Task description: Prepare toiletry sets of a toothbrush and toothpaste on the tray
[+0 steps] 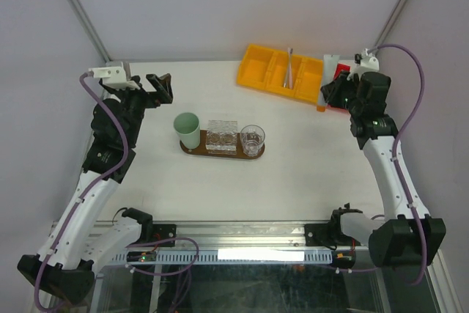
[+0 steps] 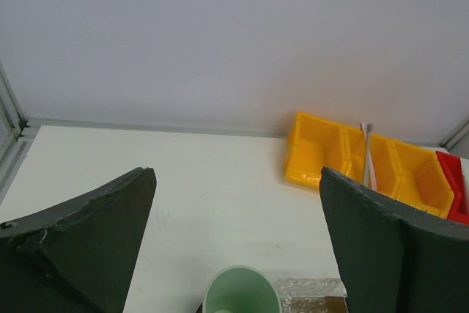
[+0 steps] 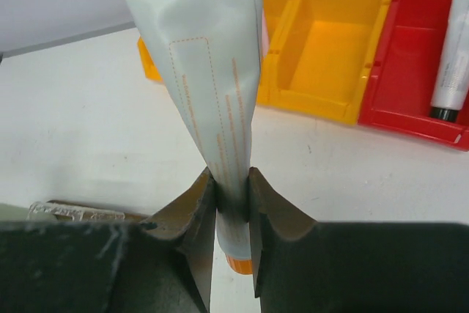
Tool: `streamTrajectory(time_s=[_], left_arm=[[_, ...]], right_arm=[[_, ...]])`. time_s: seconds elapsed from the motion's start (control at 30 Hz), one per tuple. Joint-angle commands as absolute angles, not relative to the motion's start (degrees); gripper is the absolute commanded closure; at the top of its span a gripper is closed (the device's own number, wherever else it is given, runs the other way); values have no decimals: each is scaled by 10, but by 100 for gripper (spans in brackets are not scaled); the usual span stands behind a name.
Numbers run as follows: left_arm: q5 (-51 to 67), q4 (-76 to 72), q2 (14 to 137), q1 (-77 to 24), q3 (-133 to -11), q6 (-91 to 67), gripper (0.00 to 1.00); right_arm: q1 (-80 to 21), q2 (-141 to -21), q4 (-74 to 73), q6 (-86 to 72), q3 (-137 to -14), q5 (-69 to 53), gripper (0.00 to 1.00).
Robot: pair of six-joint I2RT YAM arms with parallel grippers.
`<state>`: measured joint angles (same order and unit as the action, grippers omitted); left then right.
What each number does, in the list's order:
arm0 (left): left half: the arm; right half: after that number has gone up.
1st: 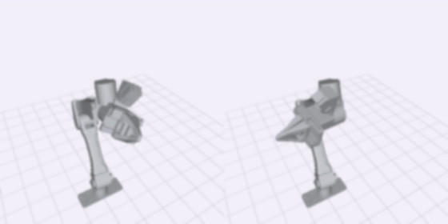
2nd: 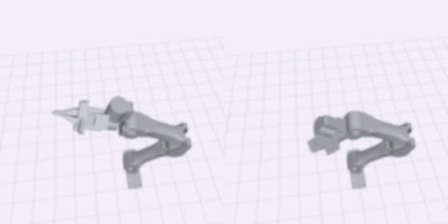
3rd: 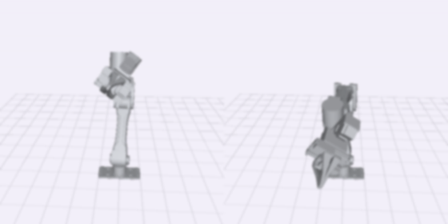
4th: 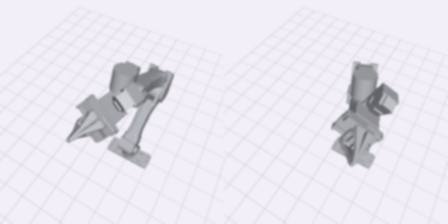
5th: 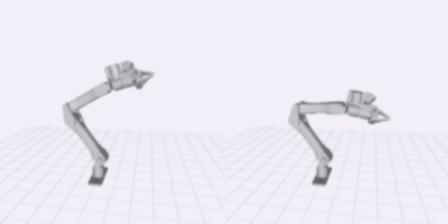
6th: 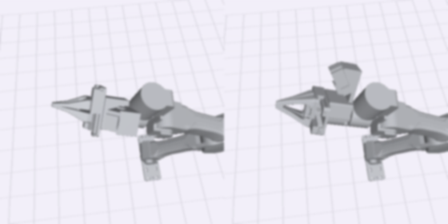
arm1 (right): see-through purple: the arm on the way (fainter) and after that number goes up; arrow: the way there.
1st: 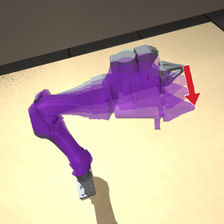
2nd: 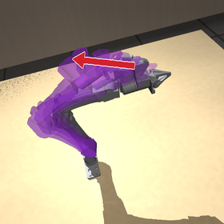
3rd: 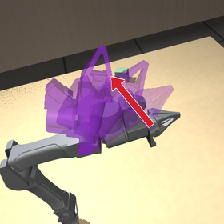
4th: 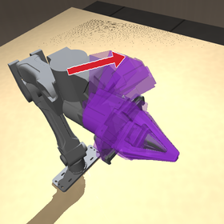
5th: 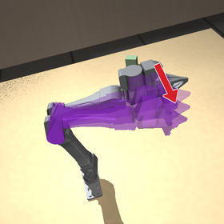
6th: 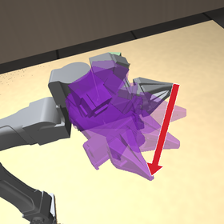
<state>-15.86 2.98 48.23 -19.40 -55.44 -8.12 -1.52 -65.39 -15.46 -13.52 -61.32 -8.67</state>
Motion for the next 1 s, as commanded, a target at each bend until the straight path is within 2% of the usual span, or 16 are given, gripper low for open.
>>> streamTrajectory(time_s=[0.0,0.2,0.4,0.53,0.67,0.8,0.9,0.97], left_arm=[[-114,16,499,-192,-564,-89,1],[0,38,525,-191,-591,-144,1],[134,38,544,-192,-612,-315,1],[199,-14,566,-198,-602,-425,1],[209,-23,603,-250,-639,-445,3],[164,7,618,-313,-695,-417,3],[158,60,641,-326,-749,-401,5],[156,124,667,-331,-800,-388,10]], right_arm=[[-40,-611,-123,-147,-598,-134,77],[-70,-595,-137,-141,-601,-154,77],[-105,-578,-133,-124,-603,-220,76],[-143,-563,-123,-111,-599,-220,76],[-167,-565,-109,-115,-608,-223,76],[-197,-573,-102,-125,-615,-215,76],[-229,-577,-89,-119,-611,-201,76],[-255,-581,-88,-112,-615,-170,76]])
